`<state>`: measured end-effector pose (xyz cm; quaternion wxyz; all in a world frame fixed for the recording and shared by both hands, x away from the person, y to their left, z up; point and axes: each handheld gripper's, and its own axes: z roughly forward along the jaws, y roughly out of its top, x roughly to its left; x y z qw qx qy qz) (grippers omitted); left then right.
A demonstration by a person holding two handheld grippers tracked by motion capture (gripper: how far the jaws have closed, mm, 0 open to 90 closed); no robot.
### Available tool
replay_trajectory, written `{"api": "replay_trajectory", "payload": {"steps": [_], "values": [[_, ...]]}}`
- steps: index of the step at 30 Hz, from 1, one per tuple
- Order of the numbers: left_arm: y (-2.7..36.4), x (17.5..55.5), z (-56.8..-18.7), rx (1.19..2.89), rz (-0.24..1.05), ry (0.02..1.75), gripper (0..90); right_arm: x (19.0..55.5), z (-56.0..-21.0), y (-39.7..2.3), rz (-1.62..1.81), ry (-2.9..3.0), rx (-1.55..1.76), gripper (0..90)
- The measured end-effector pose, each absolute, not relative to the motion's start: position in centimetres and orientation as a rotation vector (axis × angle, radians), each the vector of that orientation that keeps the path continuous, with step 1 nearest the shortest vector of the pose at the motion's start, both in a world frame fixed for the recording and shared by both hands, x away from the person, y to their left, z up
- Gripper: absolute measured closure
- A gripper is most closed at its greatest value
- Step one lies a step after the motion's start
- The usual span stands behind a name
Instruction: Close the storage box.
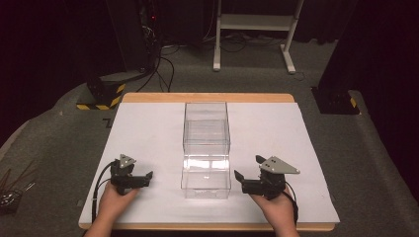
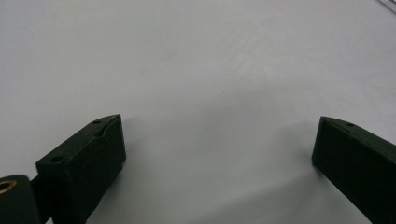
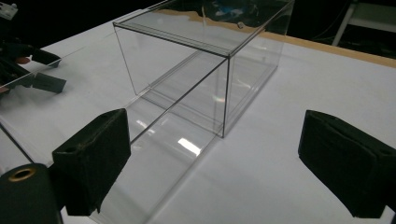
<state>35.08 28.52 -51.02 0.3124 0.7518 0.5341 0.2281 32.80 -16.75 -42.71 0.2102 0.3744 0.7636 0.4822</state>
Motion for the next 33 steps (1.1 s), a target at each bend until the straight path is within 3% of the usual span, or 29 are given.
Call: {"api": "replay_trajectory", "payload": {"steps": [33], "values": [[28.6, 35.1, -51.0, 1.983, 0.597, 1.407, 2.9, 31.1, -43.9, -14.5, 1.406, 2.224, 0.972, 12.3]]}}
